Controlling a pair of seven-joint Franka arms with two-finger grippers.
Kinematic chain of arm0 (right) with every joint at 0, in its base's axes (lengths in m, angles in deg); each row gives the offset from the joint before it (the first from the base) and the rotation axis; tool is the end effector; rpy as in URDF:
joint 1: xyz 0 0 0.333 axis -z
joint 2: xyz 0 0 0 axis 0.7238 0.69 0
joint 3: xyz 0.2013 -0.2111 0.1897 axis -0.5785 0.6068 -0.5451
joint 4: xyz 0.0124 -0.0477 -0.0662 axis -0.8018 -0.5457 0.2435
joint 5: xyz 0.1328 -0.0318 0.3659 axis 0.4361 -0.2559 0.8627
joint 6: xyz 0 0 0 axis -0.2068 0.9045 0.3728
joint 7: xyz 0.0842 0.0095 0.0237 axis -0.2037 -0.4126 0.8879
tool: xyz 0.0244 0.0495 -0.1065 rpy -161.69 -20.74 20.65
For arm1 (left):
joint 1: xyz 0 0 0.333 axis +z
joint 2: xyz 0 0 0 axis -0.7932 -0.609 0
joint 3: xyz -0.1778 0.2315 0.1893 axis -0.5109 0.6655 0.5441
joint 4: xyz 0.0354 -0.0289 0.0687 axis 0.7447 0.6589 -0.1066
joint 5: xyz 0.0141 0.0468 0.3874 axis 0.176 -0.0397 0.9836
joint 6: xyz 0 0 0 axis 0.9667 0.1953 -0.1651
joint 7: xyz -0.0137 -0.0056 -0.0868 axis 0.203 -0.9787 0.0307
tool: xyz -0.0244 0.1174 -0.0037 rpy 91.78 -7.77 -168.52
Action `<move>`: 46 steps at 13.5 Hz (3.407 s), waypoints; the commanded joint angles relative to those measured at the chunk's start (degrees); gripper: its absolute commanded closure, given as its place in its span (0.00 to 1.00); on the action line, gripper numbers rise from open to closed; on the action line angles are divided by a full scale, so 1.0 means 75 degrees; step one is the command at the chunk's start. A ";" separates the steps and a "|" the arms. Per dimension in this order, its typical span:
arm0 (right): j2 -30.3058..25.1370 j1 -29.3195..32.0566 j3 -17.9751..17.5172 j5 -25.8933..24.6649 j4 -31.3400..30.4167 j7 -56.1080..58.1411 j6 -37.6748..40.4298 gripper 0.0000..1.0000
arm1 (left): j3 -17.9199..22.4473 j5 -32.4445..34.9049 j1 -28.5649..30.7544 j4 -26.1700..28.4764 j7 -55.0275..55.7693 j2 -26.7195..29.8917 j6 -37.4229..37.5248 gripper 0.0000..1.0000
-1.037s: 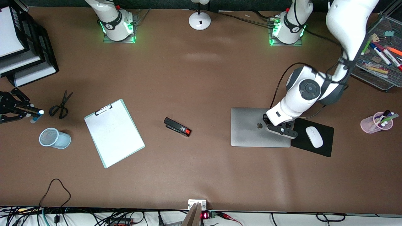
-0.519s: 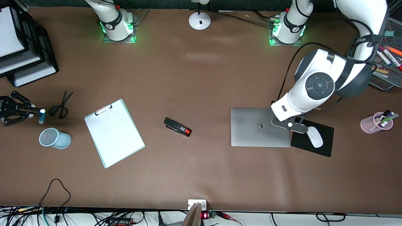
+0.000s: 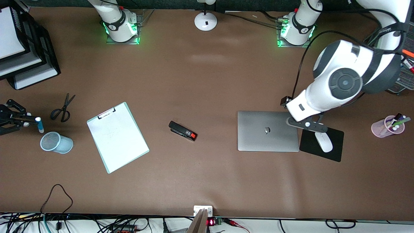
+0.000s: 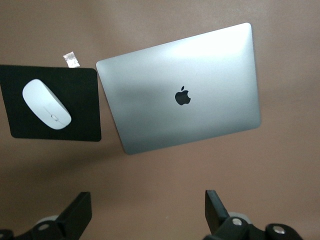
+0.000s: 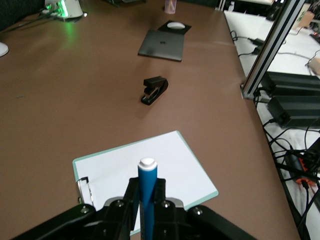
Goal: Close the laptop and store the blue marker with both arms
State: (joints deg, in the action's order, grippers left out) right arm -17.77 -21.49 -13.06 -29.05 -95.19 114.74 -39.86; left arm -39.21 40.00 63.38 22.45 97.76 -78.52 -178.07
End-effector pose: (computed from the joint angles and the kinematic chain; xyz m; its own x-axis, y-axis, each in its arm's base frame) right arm 0.6743 -0.2396 0.4175 -0.1521 0.6071 0.7799 0.9883 0.0990 0.1156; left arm 0.6195 -0.1659 0.4693 0.9551 -0.2133 -0.2055 -0.2194 -0.9756 -0.0073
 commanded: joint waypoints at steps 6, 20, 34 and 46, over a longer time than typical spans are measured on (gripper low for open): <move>0.1147 0.0632 -0.0076 0.1409 0.0990 0.0167 0.0182 1.00 | -0.0117 -0.0514 0.0667 -0.1695 -0.0422 0.0298 0.2172 0.00; 0.1617 0.0866 0.0006 0.0920 0.0955 0.0248 -0.0089 1.00 | 0.3709 -0.1289 -0.1307 0.0702 -0.2649 0.2827 0.0794 0.00; 0.1992 0.0737 -0.0029 0.0872 0.0955 0.0565 -0.0522 1.00 | 0.4571 -0.1218 -0.1792 0.1925 -0.2463 0.3310 -0.0616 0.00; 0.2508 0.0726 -0.0018 0.0533 0.0943 0.0987 -0.0967 1.00 | 0.4535 -0.1230 -0.1792 0.1773 -0.2544 0.3310 -0.0428 0.00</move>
State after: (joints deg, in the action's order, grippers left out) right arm 0.14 -16.42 -12.94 -23.99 -89.83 121.14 -47.08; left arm -5.23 31.30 50.20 36.24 79.50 -54.58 -182.53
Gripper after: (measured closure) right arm 0.837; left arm 0.000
